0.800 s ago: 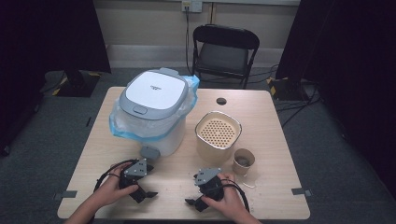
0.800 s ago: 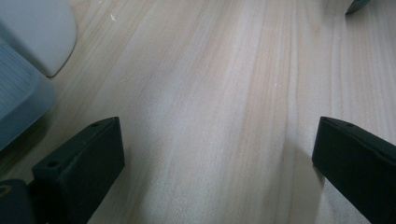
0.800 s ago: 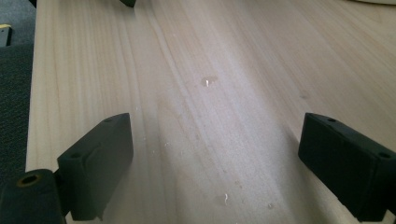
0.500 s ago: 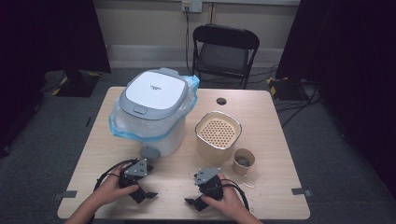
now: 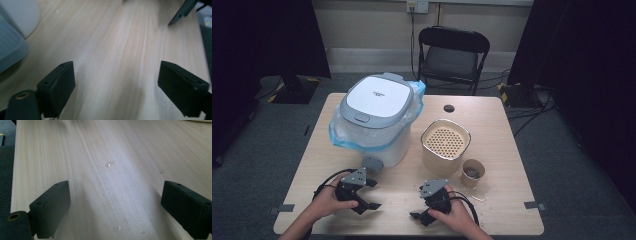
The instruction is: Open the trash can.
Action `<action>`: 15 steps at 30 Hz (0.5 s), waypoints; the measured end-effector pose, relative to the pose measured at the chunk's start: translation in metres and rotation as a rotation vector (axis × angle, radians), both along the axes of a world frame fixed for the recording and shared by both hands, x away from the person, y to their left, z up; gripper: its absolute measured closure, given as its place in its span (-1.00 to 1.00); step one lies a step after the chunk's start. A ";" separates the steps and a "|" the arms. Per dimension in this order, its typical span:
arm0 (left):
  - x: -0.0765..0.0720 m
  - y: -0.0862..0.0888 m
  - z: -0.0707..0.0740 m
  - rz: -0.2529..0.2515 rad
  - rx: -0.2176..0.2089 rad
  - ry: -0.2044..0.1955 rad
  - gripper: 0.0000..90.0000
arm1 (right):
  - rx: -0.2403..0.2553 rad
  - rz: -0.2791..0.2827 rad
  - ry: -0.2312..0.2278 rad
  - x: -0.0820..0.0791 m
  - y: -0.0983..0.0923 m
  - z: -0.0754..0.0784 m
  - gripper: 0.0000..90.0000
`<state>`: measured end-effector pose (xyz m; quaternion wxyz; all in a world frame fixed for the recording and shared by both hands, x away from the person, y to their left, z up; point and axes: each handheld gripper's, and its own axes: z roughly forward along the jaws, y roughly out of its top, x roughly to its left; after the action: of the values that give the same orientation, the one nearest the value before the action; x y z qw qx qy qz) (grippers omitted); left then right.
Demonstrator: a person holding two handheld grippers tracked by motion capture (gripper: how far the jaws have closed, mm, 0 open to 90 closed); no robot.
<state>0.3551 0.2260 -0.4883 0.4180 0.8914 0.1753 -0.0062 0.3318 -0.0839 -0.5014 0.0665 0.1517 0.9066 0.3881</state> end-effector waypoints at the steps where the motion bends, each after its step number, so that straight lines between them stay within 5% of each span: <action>1: 0.000 0.002 0.003 0.002 -0.014 0.008 -0.59 | 0.000 -0.001 -0.001 0.000 0.000 0.000 -0.82; 5: 0.002 0.010 0.015 0.060 -0.063 0.050 -0.65 | 0.000 0.001 0.000 0.000 0.000 0.000 -0.82; 15: 0.004 0.023 0.043 0.168 -0.064 0.057 -0.56 | 0.000 0.002 0.002 0.000 0.000 0.000 -0.82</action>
<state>0.3589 0.2488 -0.4452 0.4401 0.8592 0.2608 -0.0023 0.3321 -0.0838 -0.5014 0.0653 0.1511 0.9069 0.3879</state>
